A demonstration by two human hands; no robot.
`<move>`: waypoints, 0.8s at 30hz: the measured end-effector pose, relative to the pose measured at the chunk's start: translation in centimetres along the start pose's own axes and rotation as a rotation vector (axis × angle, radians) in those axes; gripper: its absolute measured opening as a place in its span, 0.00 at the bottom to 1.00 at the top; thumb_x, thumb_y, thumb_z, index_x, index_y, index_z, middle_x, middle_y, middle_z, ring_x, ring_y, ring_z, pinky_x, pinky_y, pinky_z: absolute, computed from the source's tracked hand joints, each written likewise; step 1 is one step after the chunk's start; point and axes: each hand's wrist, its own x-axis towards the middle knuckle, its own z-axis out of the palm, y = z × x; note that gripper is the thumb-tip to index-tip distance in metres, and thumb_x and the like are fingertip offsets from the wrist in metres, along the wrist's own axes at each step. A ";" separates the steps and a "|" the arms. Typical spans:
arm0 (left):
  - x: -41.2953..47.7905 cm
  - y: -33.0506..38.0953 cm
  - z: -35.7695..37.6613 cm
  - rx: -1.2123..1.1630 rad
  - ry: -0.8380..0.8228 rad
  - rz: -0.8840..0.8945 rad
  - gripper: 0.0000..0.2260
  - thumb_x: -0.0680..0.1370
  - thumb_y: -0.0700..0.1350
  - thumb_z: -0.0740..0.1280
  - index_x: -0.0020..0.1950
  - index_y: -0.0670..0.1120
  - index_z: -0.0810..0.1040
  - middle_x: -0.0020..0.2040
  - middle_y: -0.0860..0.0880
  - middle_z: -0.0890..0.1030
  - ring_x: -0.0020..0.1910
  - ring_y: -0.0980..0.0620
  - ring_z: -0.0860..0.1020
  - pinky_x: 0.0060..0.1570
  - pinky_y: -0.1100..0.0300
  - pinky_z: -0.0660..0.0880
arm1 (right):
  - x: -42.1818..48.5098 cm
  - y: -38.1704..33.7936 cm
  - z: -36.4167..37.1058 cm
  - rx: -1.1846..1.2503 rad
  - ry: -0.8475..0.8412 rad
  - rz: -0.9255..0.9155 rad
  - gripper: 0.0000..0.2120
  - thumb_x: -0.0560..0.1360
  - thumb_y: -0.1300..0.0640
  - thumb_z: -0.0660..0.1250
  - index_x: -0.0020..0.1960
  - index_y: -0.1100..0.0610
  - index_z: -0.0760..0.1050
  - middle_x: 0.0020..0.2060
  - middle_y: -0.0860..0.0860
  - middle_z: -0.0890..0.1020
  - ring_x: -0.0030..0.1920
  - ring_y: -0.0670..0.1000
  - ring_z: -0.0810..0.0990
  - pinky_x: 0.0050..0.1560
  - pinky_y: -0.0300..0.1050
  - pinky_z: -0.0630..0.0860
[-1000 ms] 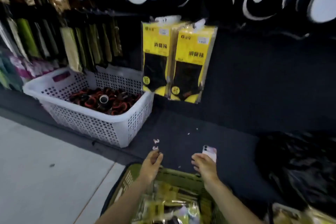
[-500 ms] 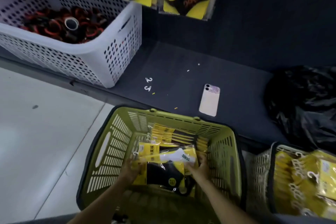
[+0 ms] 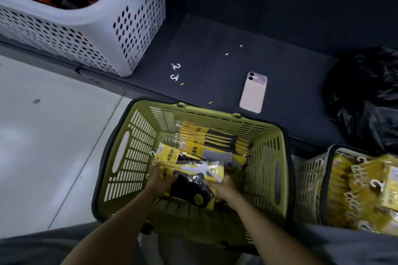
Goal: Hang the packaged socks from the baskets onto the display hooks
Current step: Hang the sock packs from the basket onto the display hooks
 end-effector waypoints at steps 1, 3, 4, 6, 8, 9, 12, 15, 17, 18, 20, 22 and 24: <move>-0.5 0.6 0.2 -0.059 0.004 -0.006 0.33 0.73 0.47 0.72 0.73 0.44 0.60 0.72 0.41 0.61 0.70 0.41 0.62 0.64 0.47 0.66 | -0.6 -0.6 0.0 0.042 0.028 -0.029 0.20 0.69 0.51 0.76 0.55 0.53 0.73 0.49 0.51 0.79 0.47 0.52 0.80 0.37 0.45 0.78; -1.4 2.2 0.6 -0.165 0.023 -0.024 0.33 0.73 0.47 0.72 0.73 0.42 0.61 0.71 0.40 0.65 0.68 0.41 0.66 0.63 0.48 0.67 | -2.0 -2.0 -0.1 0.099 0.084 -0.151 0.09 0.70 0.54 0.75 0.46 0.50 0.76 0.45 0.51 0.82 0.43 0.50 0.81 0.40 0.41 0.76; -2.0 3.0 0.7 -0.216 0.039 -0.030 0.32 0.74 0.48 0.71 0.73 0.42 0.62 0.70 0.39 0.67 0.68 0.41 0.67 0.64 0.48 0.68 | -2.9 -2.9 -0.3 0.096 0.097 -0.222 0.07 0.70 0.55 0.75 0.45 0.51 0.78 0.45 0.52 0.84 0.44 0.51 0.82 0.41 0.40 0.76; -3.6 5.0 1.1 -0.314 0.103 -0.041 0.29 0.74 0.51 0.70 0.72 0.44 0.64 0.69 0.40 0.69 0.67 0.41 0.69 0.64 0.50 0.68 | -5.1 -4.9 -1.1 0.074 0.120 -0.328 0.06 0.70 0.55 0.75 0.46 0.52 0.79 0.42 0.51 0.84 0.44 0.52 0.82 0.43 0.40 0.77; -5.5 7.0 1.2 -0.414 0.203 0.001 0.28 0.74 0.52 0.70 0.71 0.44 0.66 0.68 0.43 0.70 0.66 0.43 0.69 0.61 0.55 0.67 | -7.5 -7.0 -2.1 0.095 0.154 -0.425 0.04 0.71 0.55 0.74 0.44 0.52 0.80 0.38 0.47 0.84 0.41 0.48 0.83 0.41 0.39 0.77; -6.5 8.0 1.2 -0.468 0.249 0.044 0.29 0.74 0.52 0.70 0.72 0.45 0.66 0.69 0.43 0.69 0.68 0.44 0.68 0.64 0.56 0.66 | -8.9 -8.0 -2.6 0.115 0.163 -0.482 0.03 0.71 0.56 0.74 0.44 0.52 0.81 0.36 0.44 0.84 0.39 0.45 0.83 0.38 0.35 0.77; -9.5 10.5 0.5 -0.527 0.427 0.152 0.35 0.72 0.54 0.72 0.75 0.46 0.61 0.75 0.45 0.60 0.74 0.45 0.57 0.72 0.45 0.58 | -13.2 -10.4 -4.0 0.192 0.164 -0.605 0.02 0.71 0.56 0.74 0.42 0.51 0.82 0.35 0.42 0.85 0.37 0.40 0.83 0.34 0.30 0.75; -12.4 12.5 -1.7 -0.658 0.590 0.113 0.47 0.68 0.55 0.75 0.77 0.45 0.51 0.78 0.43 0.50 0.76 0.45 0.47 0.73 0.47 0.49 | -16.9 -12.0 -4.7 0.315 0.123 -0.669 0.05 0.71 0.54 0.74 0.46 0.53 0.83 0.41 0.46 0.86 0.43 0.45 0.85 0.40 0.35 0.79; -14.6 13.8 -3.5 -0.943 0.527 -0.012 0.52 0.65 0.56 0.77 0.77 0.45 0.47 0.77 0.43 0.51 0.75 0.42 0.53 0.71 0.48 0.55 | -18.9 -13.0 -4.8 0.411 0.089 -0.702 0.10 0.70 0.52 0.74 0.50 0.56 0.83 0.45 0.49 0.86 0.47 0.49 0.85 0.46 0.41 0.80; -15.7 14.5 -4.4 -1.103 0.399 -0.016 0.51 0.65 0.57 0.76 0.77 0.46 0.49 0.76 0.42 0.57 0.73 0.41 0.60 0.70 0.46 0.60 | -19.8 -13.6 -4.7 0.460 0.072 -0.710 0.13 0.70 0.51 0.74 0.51 0.56 0.83 0.46 0.50 0.86 0.49 0.50 0.85 0.50 0.45 0.80; -17.7 16.3 -5.9 -1.349 -0.003 0.180 0.39 0.67 0.59 0.72 0.72 0.43 0.64 0.68 0.42 0.73 0.62 0.44 0.76 0.60 0.47 0.73 | -21.3 -14.5 -4.5 0.543 0.032 -0.726 0.19 0.66 0.48 0.75 0.54 0.55 0.82 0.49 0.50 0.86 0.52 0.51 0.84 0.56 0.49 0.77; -19.8 18.2 -7.1 -1.411 -0.210 0.391 0.28 0.69 0.57 0.68 0.63 0.41 0.76 0.58 0.40 0.81 0.51 0.46 0.82 0.49 0.52 0.78 | -22.4 -15.4 -4.1 0.595 -0.015 -0.719 0.26 0.64 0.45 0.76 0.58 0.55 0.80 0.52 0.50 0.85 0.54 0.51 0.83 0.60 0.50 0.76; -21.3 20.1 -8.3 -1.374 -0.184 0.464 0.25 0.71 0.53 0.69 0.63 0.39 0.76 0.58 0.39 0.81 0.53 0.43 0.81 0.49 0.52 0.78 | -23.5 -16.2 -3.9 0.597 -0.042 -0.713 0.26 0.65 0.44 0.75 0.59 0.54 0.79 0.51 0.50 0.85 0.53 0.52 0.84 0.58 0.50 0.77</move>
